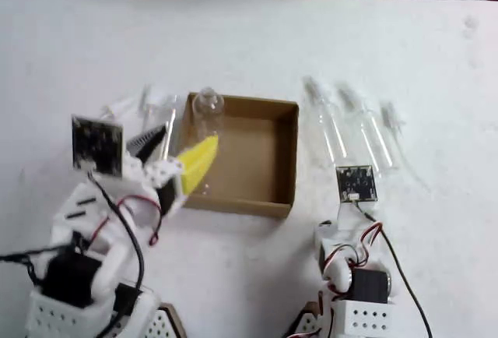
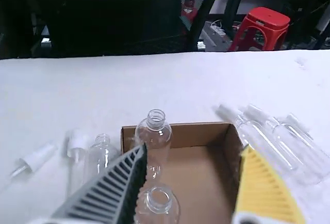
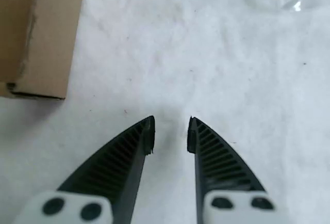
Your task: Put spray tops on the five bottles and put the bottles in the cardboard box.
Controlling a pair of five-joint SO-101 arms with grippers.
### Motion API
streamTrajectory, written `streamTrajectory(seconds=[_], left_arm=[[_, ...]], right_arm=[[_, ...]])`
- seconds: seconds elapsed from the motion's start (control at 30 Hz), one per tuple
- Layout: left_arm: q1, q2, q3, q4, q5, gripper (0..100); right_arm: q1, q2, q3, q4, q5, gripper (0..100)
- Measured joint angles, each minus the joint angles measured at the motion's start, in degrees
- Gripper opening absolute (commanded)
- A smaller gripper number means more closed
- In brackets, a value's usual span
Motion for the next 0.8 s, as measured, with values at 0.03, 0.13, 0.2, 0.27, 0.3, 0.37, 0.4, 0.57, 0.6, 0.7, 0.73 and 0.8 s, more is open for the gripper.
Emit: streamTrajectory(seconds=[0.03, 0.13, 0.2, 0.27, 0.3, 0.37, 0.4, 0.57, 0.6, 0.7, 0.73, 0.8], left_arm=[[-1.14, 2.29, -1.41, 0.00, 0.53, 27], [-4.57, 10.55, -6.77, 0.97, 1.23, 27], [-6.77, 18.11, -11.34, 3.08, 1.23, 27], [-9.23, 24.97, -16.09, 6.07, 1.23, 27], [-10.55, 28.48, -18.99, 7.82, 1.23, 27], [-12.92, 35.34, -24.44, 11.34, 1.23, 27], [-13.89, 38.86, -26.99, 12.75, 1.23, 27], [-17.85, 55.38, -38.15, 14.86, 1.23, 27], [-17.93, 58.90, -40.18, 14.86, 1.23, 27], [-17.76, 69.63, -46.95, 14.86, 1.23, 27], [-17.76, 73.05, -49.67, 14.86, 1.23, 27], [-18.02, 80.00, -55.21, 14.86, 1.23, 27]], right_arm=[[0.00, 0.00, 0.00, 0.00, 0.00, 8.8], [0.00, 0.00, 0.00, 0.00, 0.00, 8.8], [0.00, 0.00, 0.00, 0.00, 0.00, 8.8], [0.00, 0.00, 0.00, 0.00, 0.00, 8.8], [0.00, 0.00, 0.00, 0.00, 0.00, 8.8], [0.00, 0.00, 0.00, 0.00, 0.00, 8.8], [0.00, 0.00, 0.00, 0.00, 0.00, 8.8], [0.00, 0.00, 0.00, 0.00, 0.00, 8.8], [0.00, 0.00, 0.00, 0.00, 0.00, 8.8], [0.00, 0.00, 0.00, 0.00, 0.00, 8.8], [0.00, 0.00, 0.00, 0.00, 0.00, 8.8], [0.00, 0.00, 0.00, 0.00, 0.00, 8.8]])
